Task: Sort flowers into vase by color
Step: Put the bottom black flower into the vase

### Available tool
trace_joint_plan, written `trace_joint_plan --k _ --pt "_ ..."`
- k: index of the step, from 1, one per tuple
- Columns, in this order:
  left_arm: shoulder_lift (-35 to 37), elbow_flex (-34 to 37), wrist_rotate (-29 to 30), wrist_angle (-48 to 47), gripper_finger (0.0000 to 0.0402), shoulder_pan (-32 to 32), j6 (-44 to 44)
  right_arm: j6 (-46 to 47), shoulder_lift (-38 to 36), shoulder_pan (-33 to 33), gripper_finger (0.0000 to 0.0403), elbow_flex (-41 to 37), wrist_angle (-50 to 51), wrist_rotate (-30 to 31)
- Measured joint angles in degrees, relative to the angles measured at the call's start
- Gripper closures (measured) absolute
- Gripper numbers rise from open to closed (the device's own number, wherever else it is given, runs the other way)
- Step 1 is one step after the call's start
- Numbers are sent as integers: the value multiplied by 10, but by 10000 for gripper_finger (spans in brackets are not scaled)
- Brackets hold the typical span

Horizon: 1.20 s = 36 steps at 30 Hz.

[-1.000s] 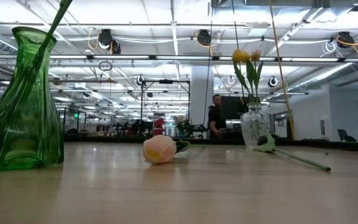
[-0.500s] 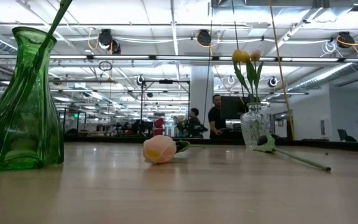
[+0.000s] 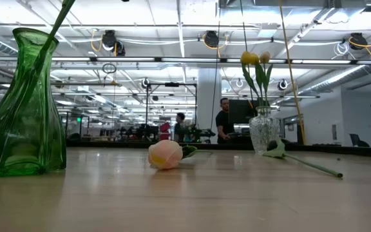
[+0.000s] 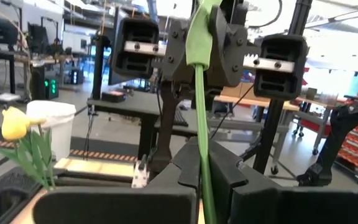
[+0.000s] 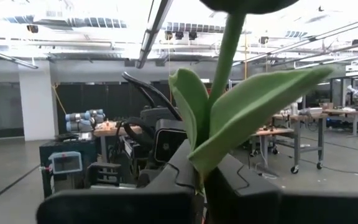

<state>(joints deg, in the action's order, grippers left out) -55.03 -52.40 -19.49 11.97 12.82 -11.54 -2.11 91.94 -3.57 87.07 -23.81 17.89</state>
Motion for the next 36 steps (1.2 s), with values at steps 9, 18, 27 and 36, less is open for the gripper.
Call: trace_joint_plan --k 9,18,27,36 --pt "0 0 -1 -25 378 1 3 17 -4 0 401 0 31 2" --pt "0 0 0 -24 259 3 -1 47 -23 2 402 0 103 2" --pt "-12 -50 2 -112 224 3 24 73 -25 6 403 0 126 -2" --pt "-91 -159 -11 -229 223 3 63 87 -24 13 403 0 157 -5"
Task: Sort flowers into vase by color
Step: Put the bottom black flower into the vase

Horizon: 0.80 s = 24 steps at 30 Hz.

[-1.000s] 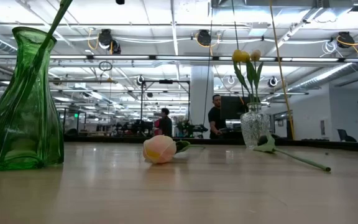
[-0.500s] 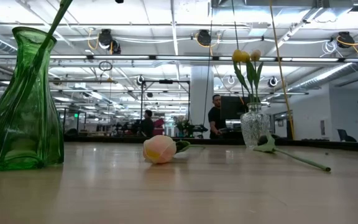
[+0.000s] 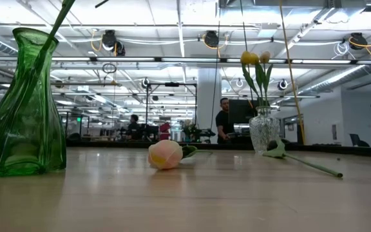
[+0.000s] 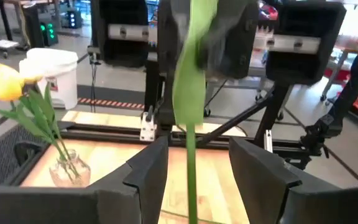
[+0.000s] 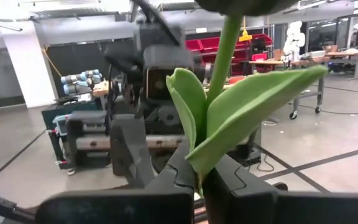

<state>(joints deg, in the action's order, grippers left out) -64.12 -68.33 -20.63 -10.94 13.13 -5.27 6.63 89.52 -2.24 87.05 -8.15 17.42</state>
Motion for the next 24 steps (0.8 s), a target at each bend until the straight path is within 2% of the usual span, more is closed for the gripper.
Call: trace_joint_plan --k 7,15,18,24 --pt "-30 -60 -1 -26 223 0 46 0 0 0 403 0 9 -17" --pt "-61 -66 -2 -31 232 0 46 -2 0 -1 402 0 9 -27" --pt "-70 -66 -3 -31 261 0 46 -2 0 -1 402 0 15 -27" --pt "-70 -74 -5 -31 345 0 47 -2 0 0 402 0 36 -24"
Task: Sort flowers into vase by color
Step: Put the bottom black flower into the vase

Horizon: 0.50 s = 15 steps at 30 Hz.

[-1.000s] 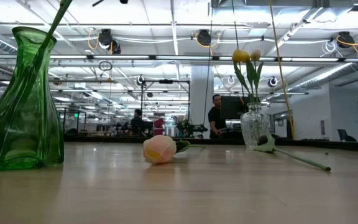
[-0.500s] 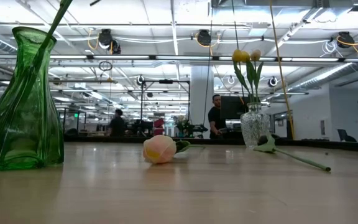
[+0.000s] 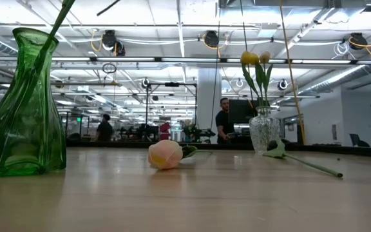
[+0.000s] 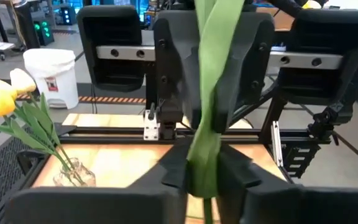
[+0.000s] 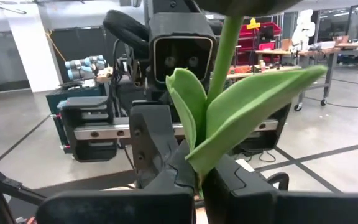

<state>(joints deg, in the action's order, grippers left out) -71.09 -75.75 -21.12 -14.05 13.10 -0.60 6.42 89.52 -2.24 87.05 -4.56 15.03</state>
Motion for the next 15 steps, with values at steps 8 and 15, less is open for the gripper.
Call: trace_joint_plan --k 8,15 --pt "0 -5 -4 -22 393 0 -1 0 0 0 397 0 7 -1" --pt "0 -6 5 -19 395 3 -2 3 -1 0 345 0 9 -1"
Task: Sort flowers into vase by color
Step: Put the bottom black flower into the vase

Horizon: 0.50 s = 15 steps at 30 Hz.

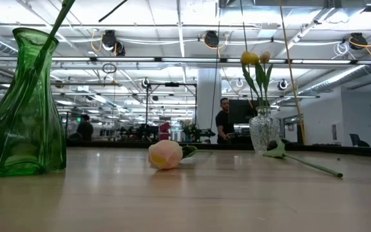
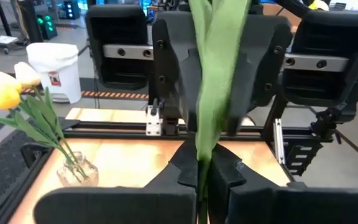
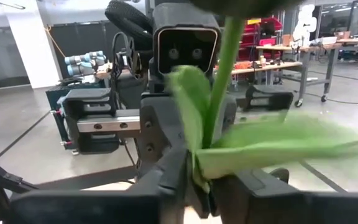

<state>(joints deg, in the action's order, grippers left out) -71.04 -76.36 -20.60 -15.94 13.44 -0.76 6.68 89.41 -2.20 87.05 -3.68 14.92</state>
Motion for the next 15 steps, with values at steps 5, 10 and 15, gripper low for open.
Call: trace_joint_plan --k 5,10,15 --pt "3 0 5 3 396 6 15 1 -14 7 294 -1 47 2" --pt "40 0 22 16 396 22 15 7 -54 9 259 -1 127 2" --pt "112 0 75 16 396 31 16 101 -97 7 250 0 275 1"
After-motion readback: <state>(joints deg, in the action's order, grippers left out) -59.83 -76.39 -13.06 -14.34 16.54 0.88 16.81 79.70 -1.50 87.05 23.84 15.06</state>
